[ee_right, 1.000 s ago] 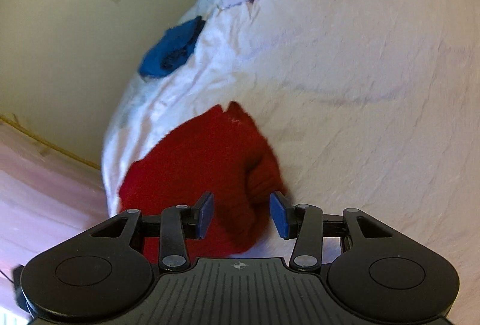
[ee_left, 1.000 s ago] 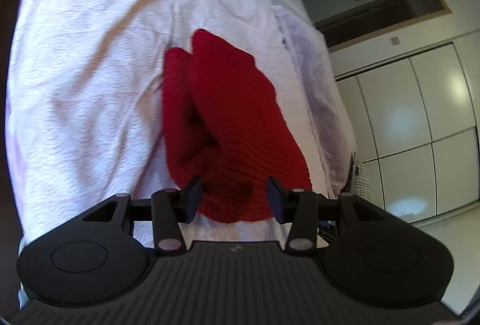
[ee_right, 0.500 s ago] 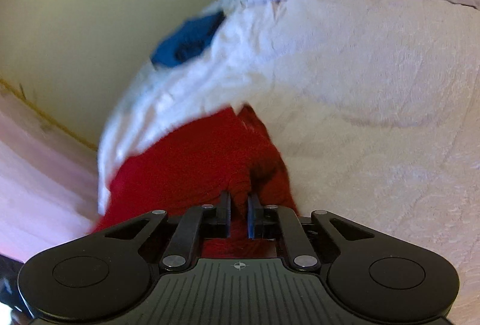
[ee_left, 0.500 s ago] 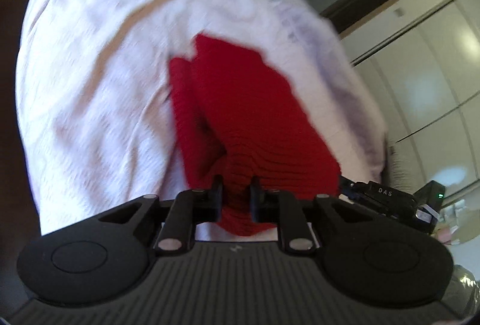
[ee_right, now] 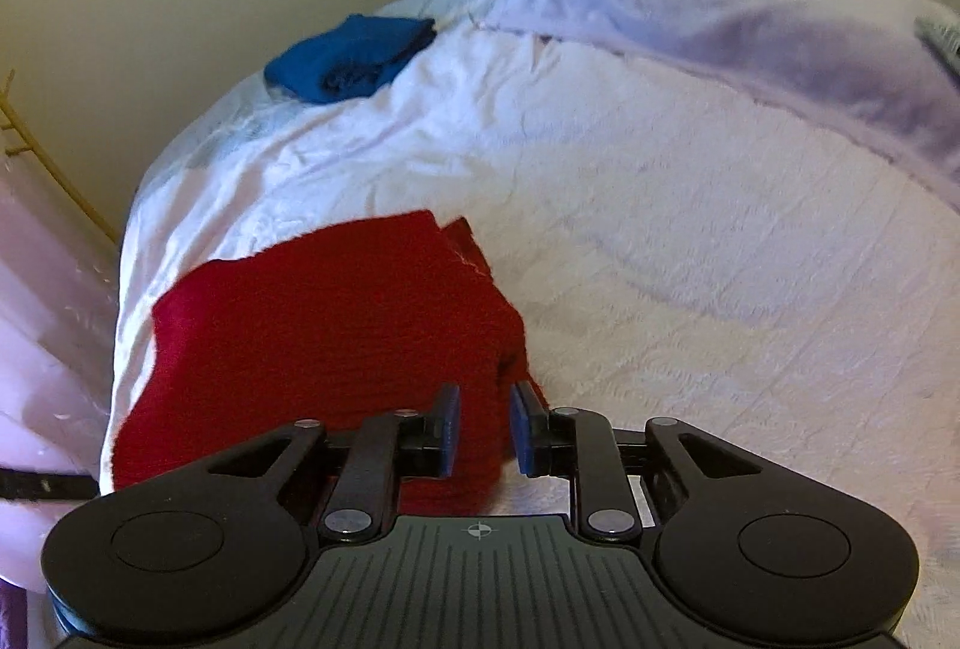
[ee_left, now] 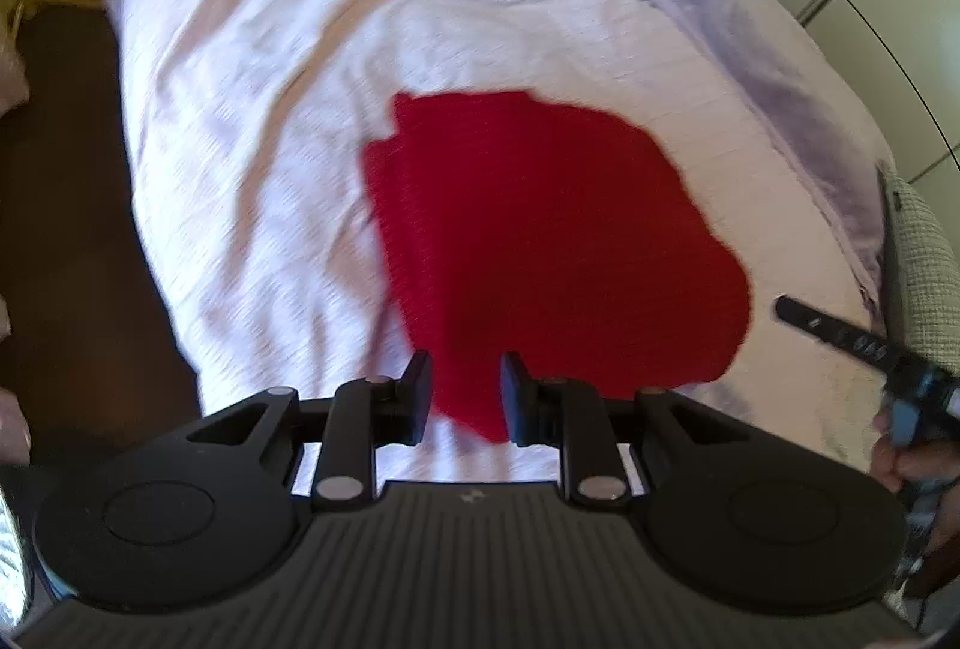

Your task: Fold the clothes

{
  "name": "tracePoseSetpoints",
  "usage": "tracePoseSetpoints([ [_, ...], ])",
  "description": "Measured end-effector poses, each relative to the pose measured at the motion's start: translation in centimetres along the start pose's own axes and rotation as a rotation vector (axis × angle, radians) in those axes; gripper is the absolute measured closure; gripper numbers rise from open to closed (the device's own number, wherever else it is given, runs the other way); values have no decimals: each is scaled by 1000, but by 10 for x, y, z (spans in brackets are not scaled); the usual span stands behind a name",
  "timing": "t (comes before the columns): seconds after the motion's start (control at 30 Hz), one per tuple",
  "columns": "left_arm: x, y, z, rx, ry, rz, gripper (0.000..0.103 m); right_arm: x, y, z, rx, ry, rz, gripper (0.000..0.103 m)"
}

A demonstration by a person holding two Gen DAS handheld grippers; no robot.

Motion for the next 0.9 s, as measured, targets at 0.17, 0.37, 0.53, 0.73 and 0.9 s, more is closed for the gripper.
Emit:
tracePoseSetpoints([
  [0.17, -14, -20, -38, 34, -43, -29, 85, 4, -11, 22, 0, 57, -12, 81],
  [0.37, -20, -83, -40, -49, -31, 28, 80, 6, -73, 35, 11, 166, 53, 81],
  [0.53, -27, -67, -38, -25, 11, 51, 88, -6, -77, 46, 54, 234, 101, 81],
  [0.73, -44, -45, -53, 8, -26, 4, 90, -18, -37, 53, -58, 205, -14, 81],
  [0.9, -53, -83, -51, -74, -43, 56, 90, -15, -82, 53, -34, 203, 66, 81],
])
Point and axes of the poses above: each gripper's, at about its wrist camera, not at the fingertips, and y roughly against the way its jaws point, z to its left, x to its underside, the point moved 3 cm from there along -y, roughly the way its jaws point, and after that the axes turned 12 degrees about z, right-handed, at the moved point
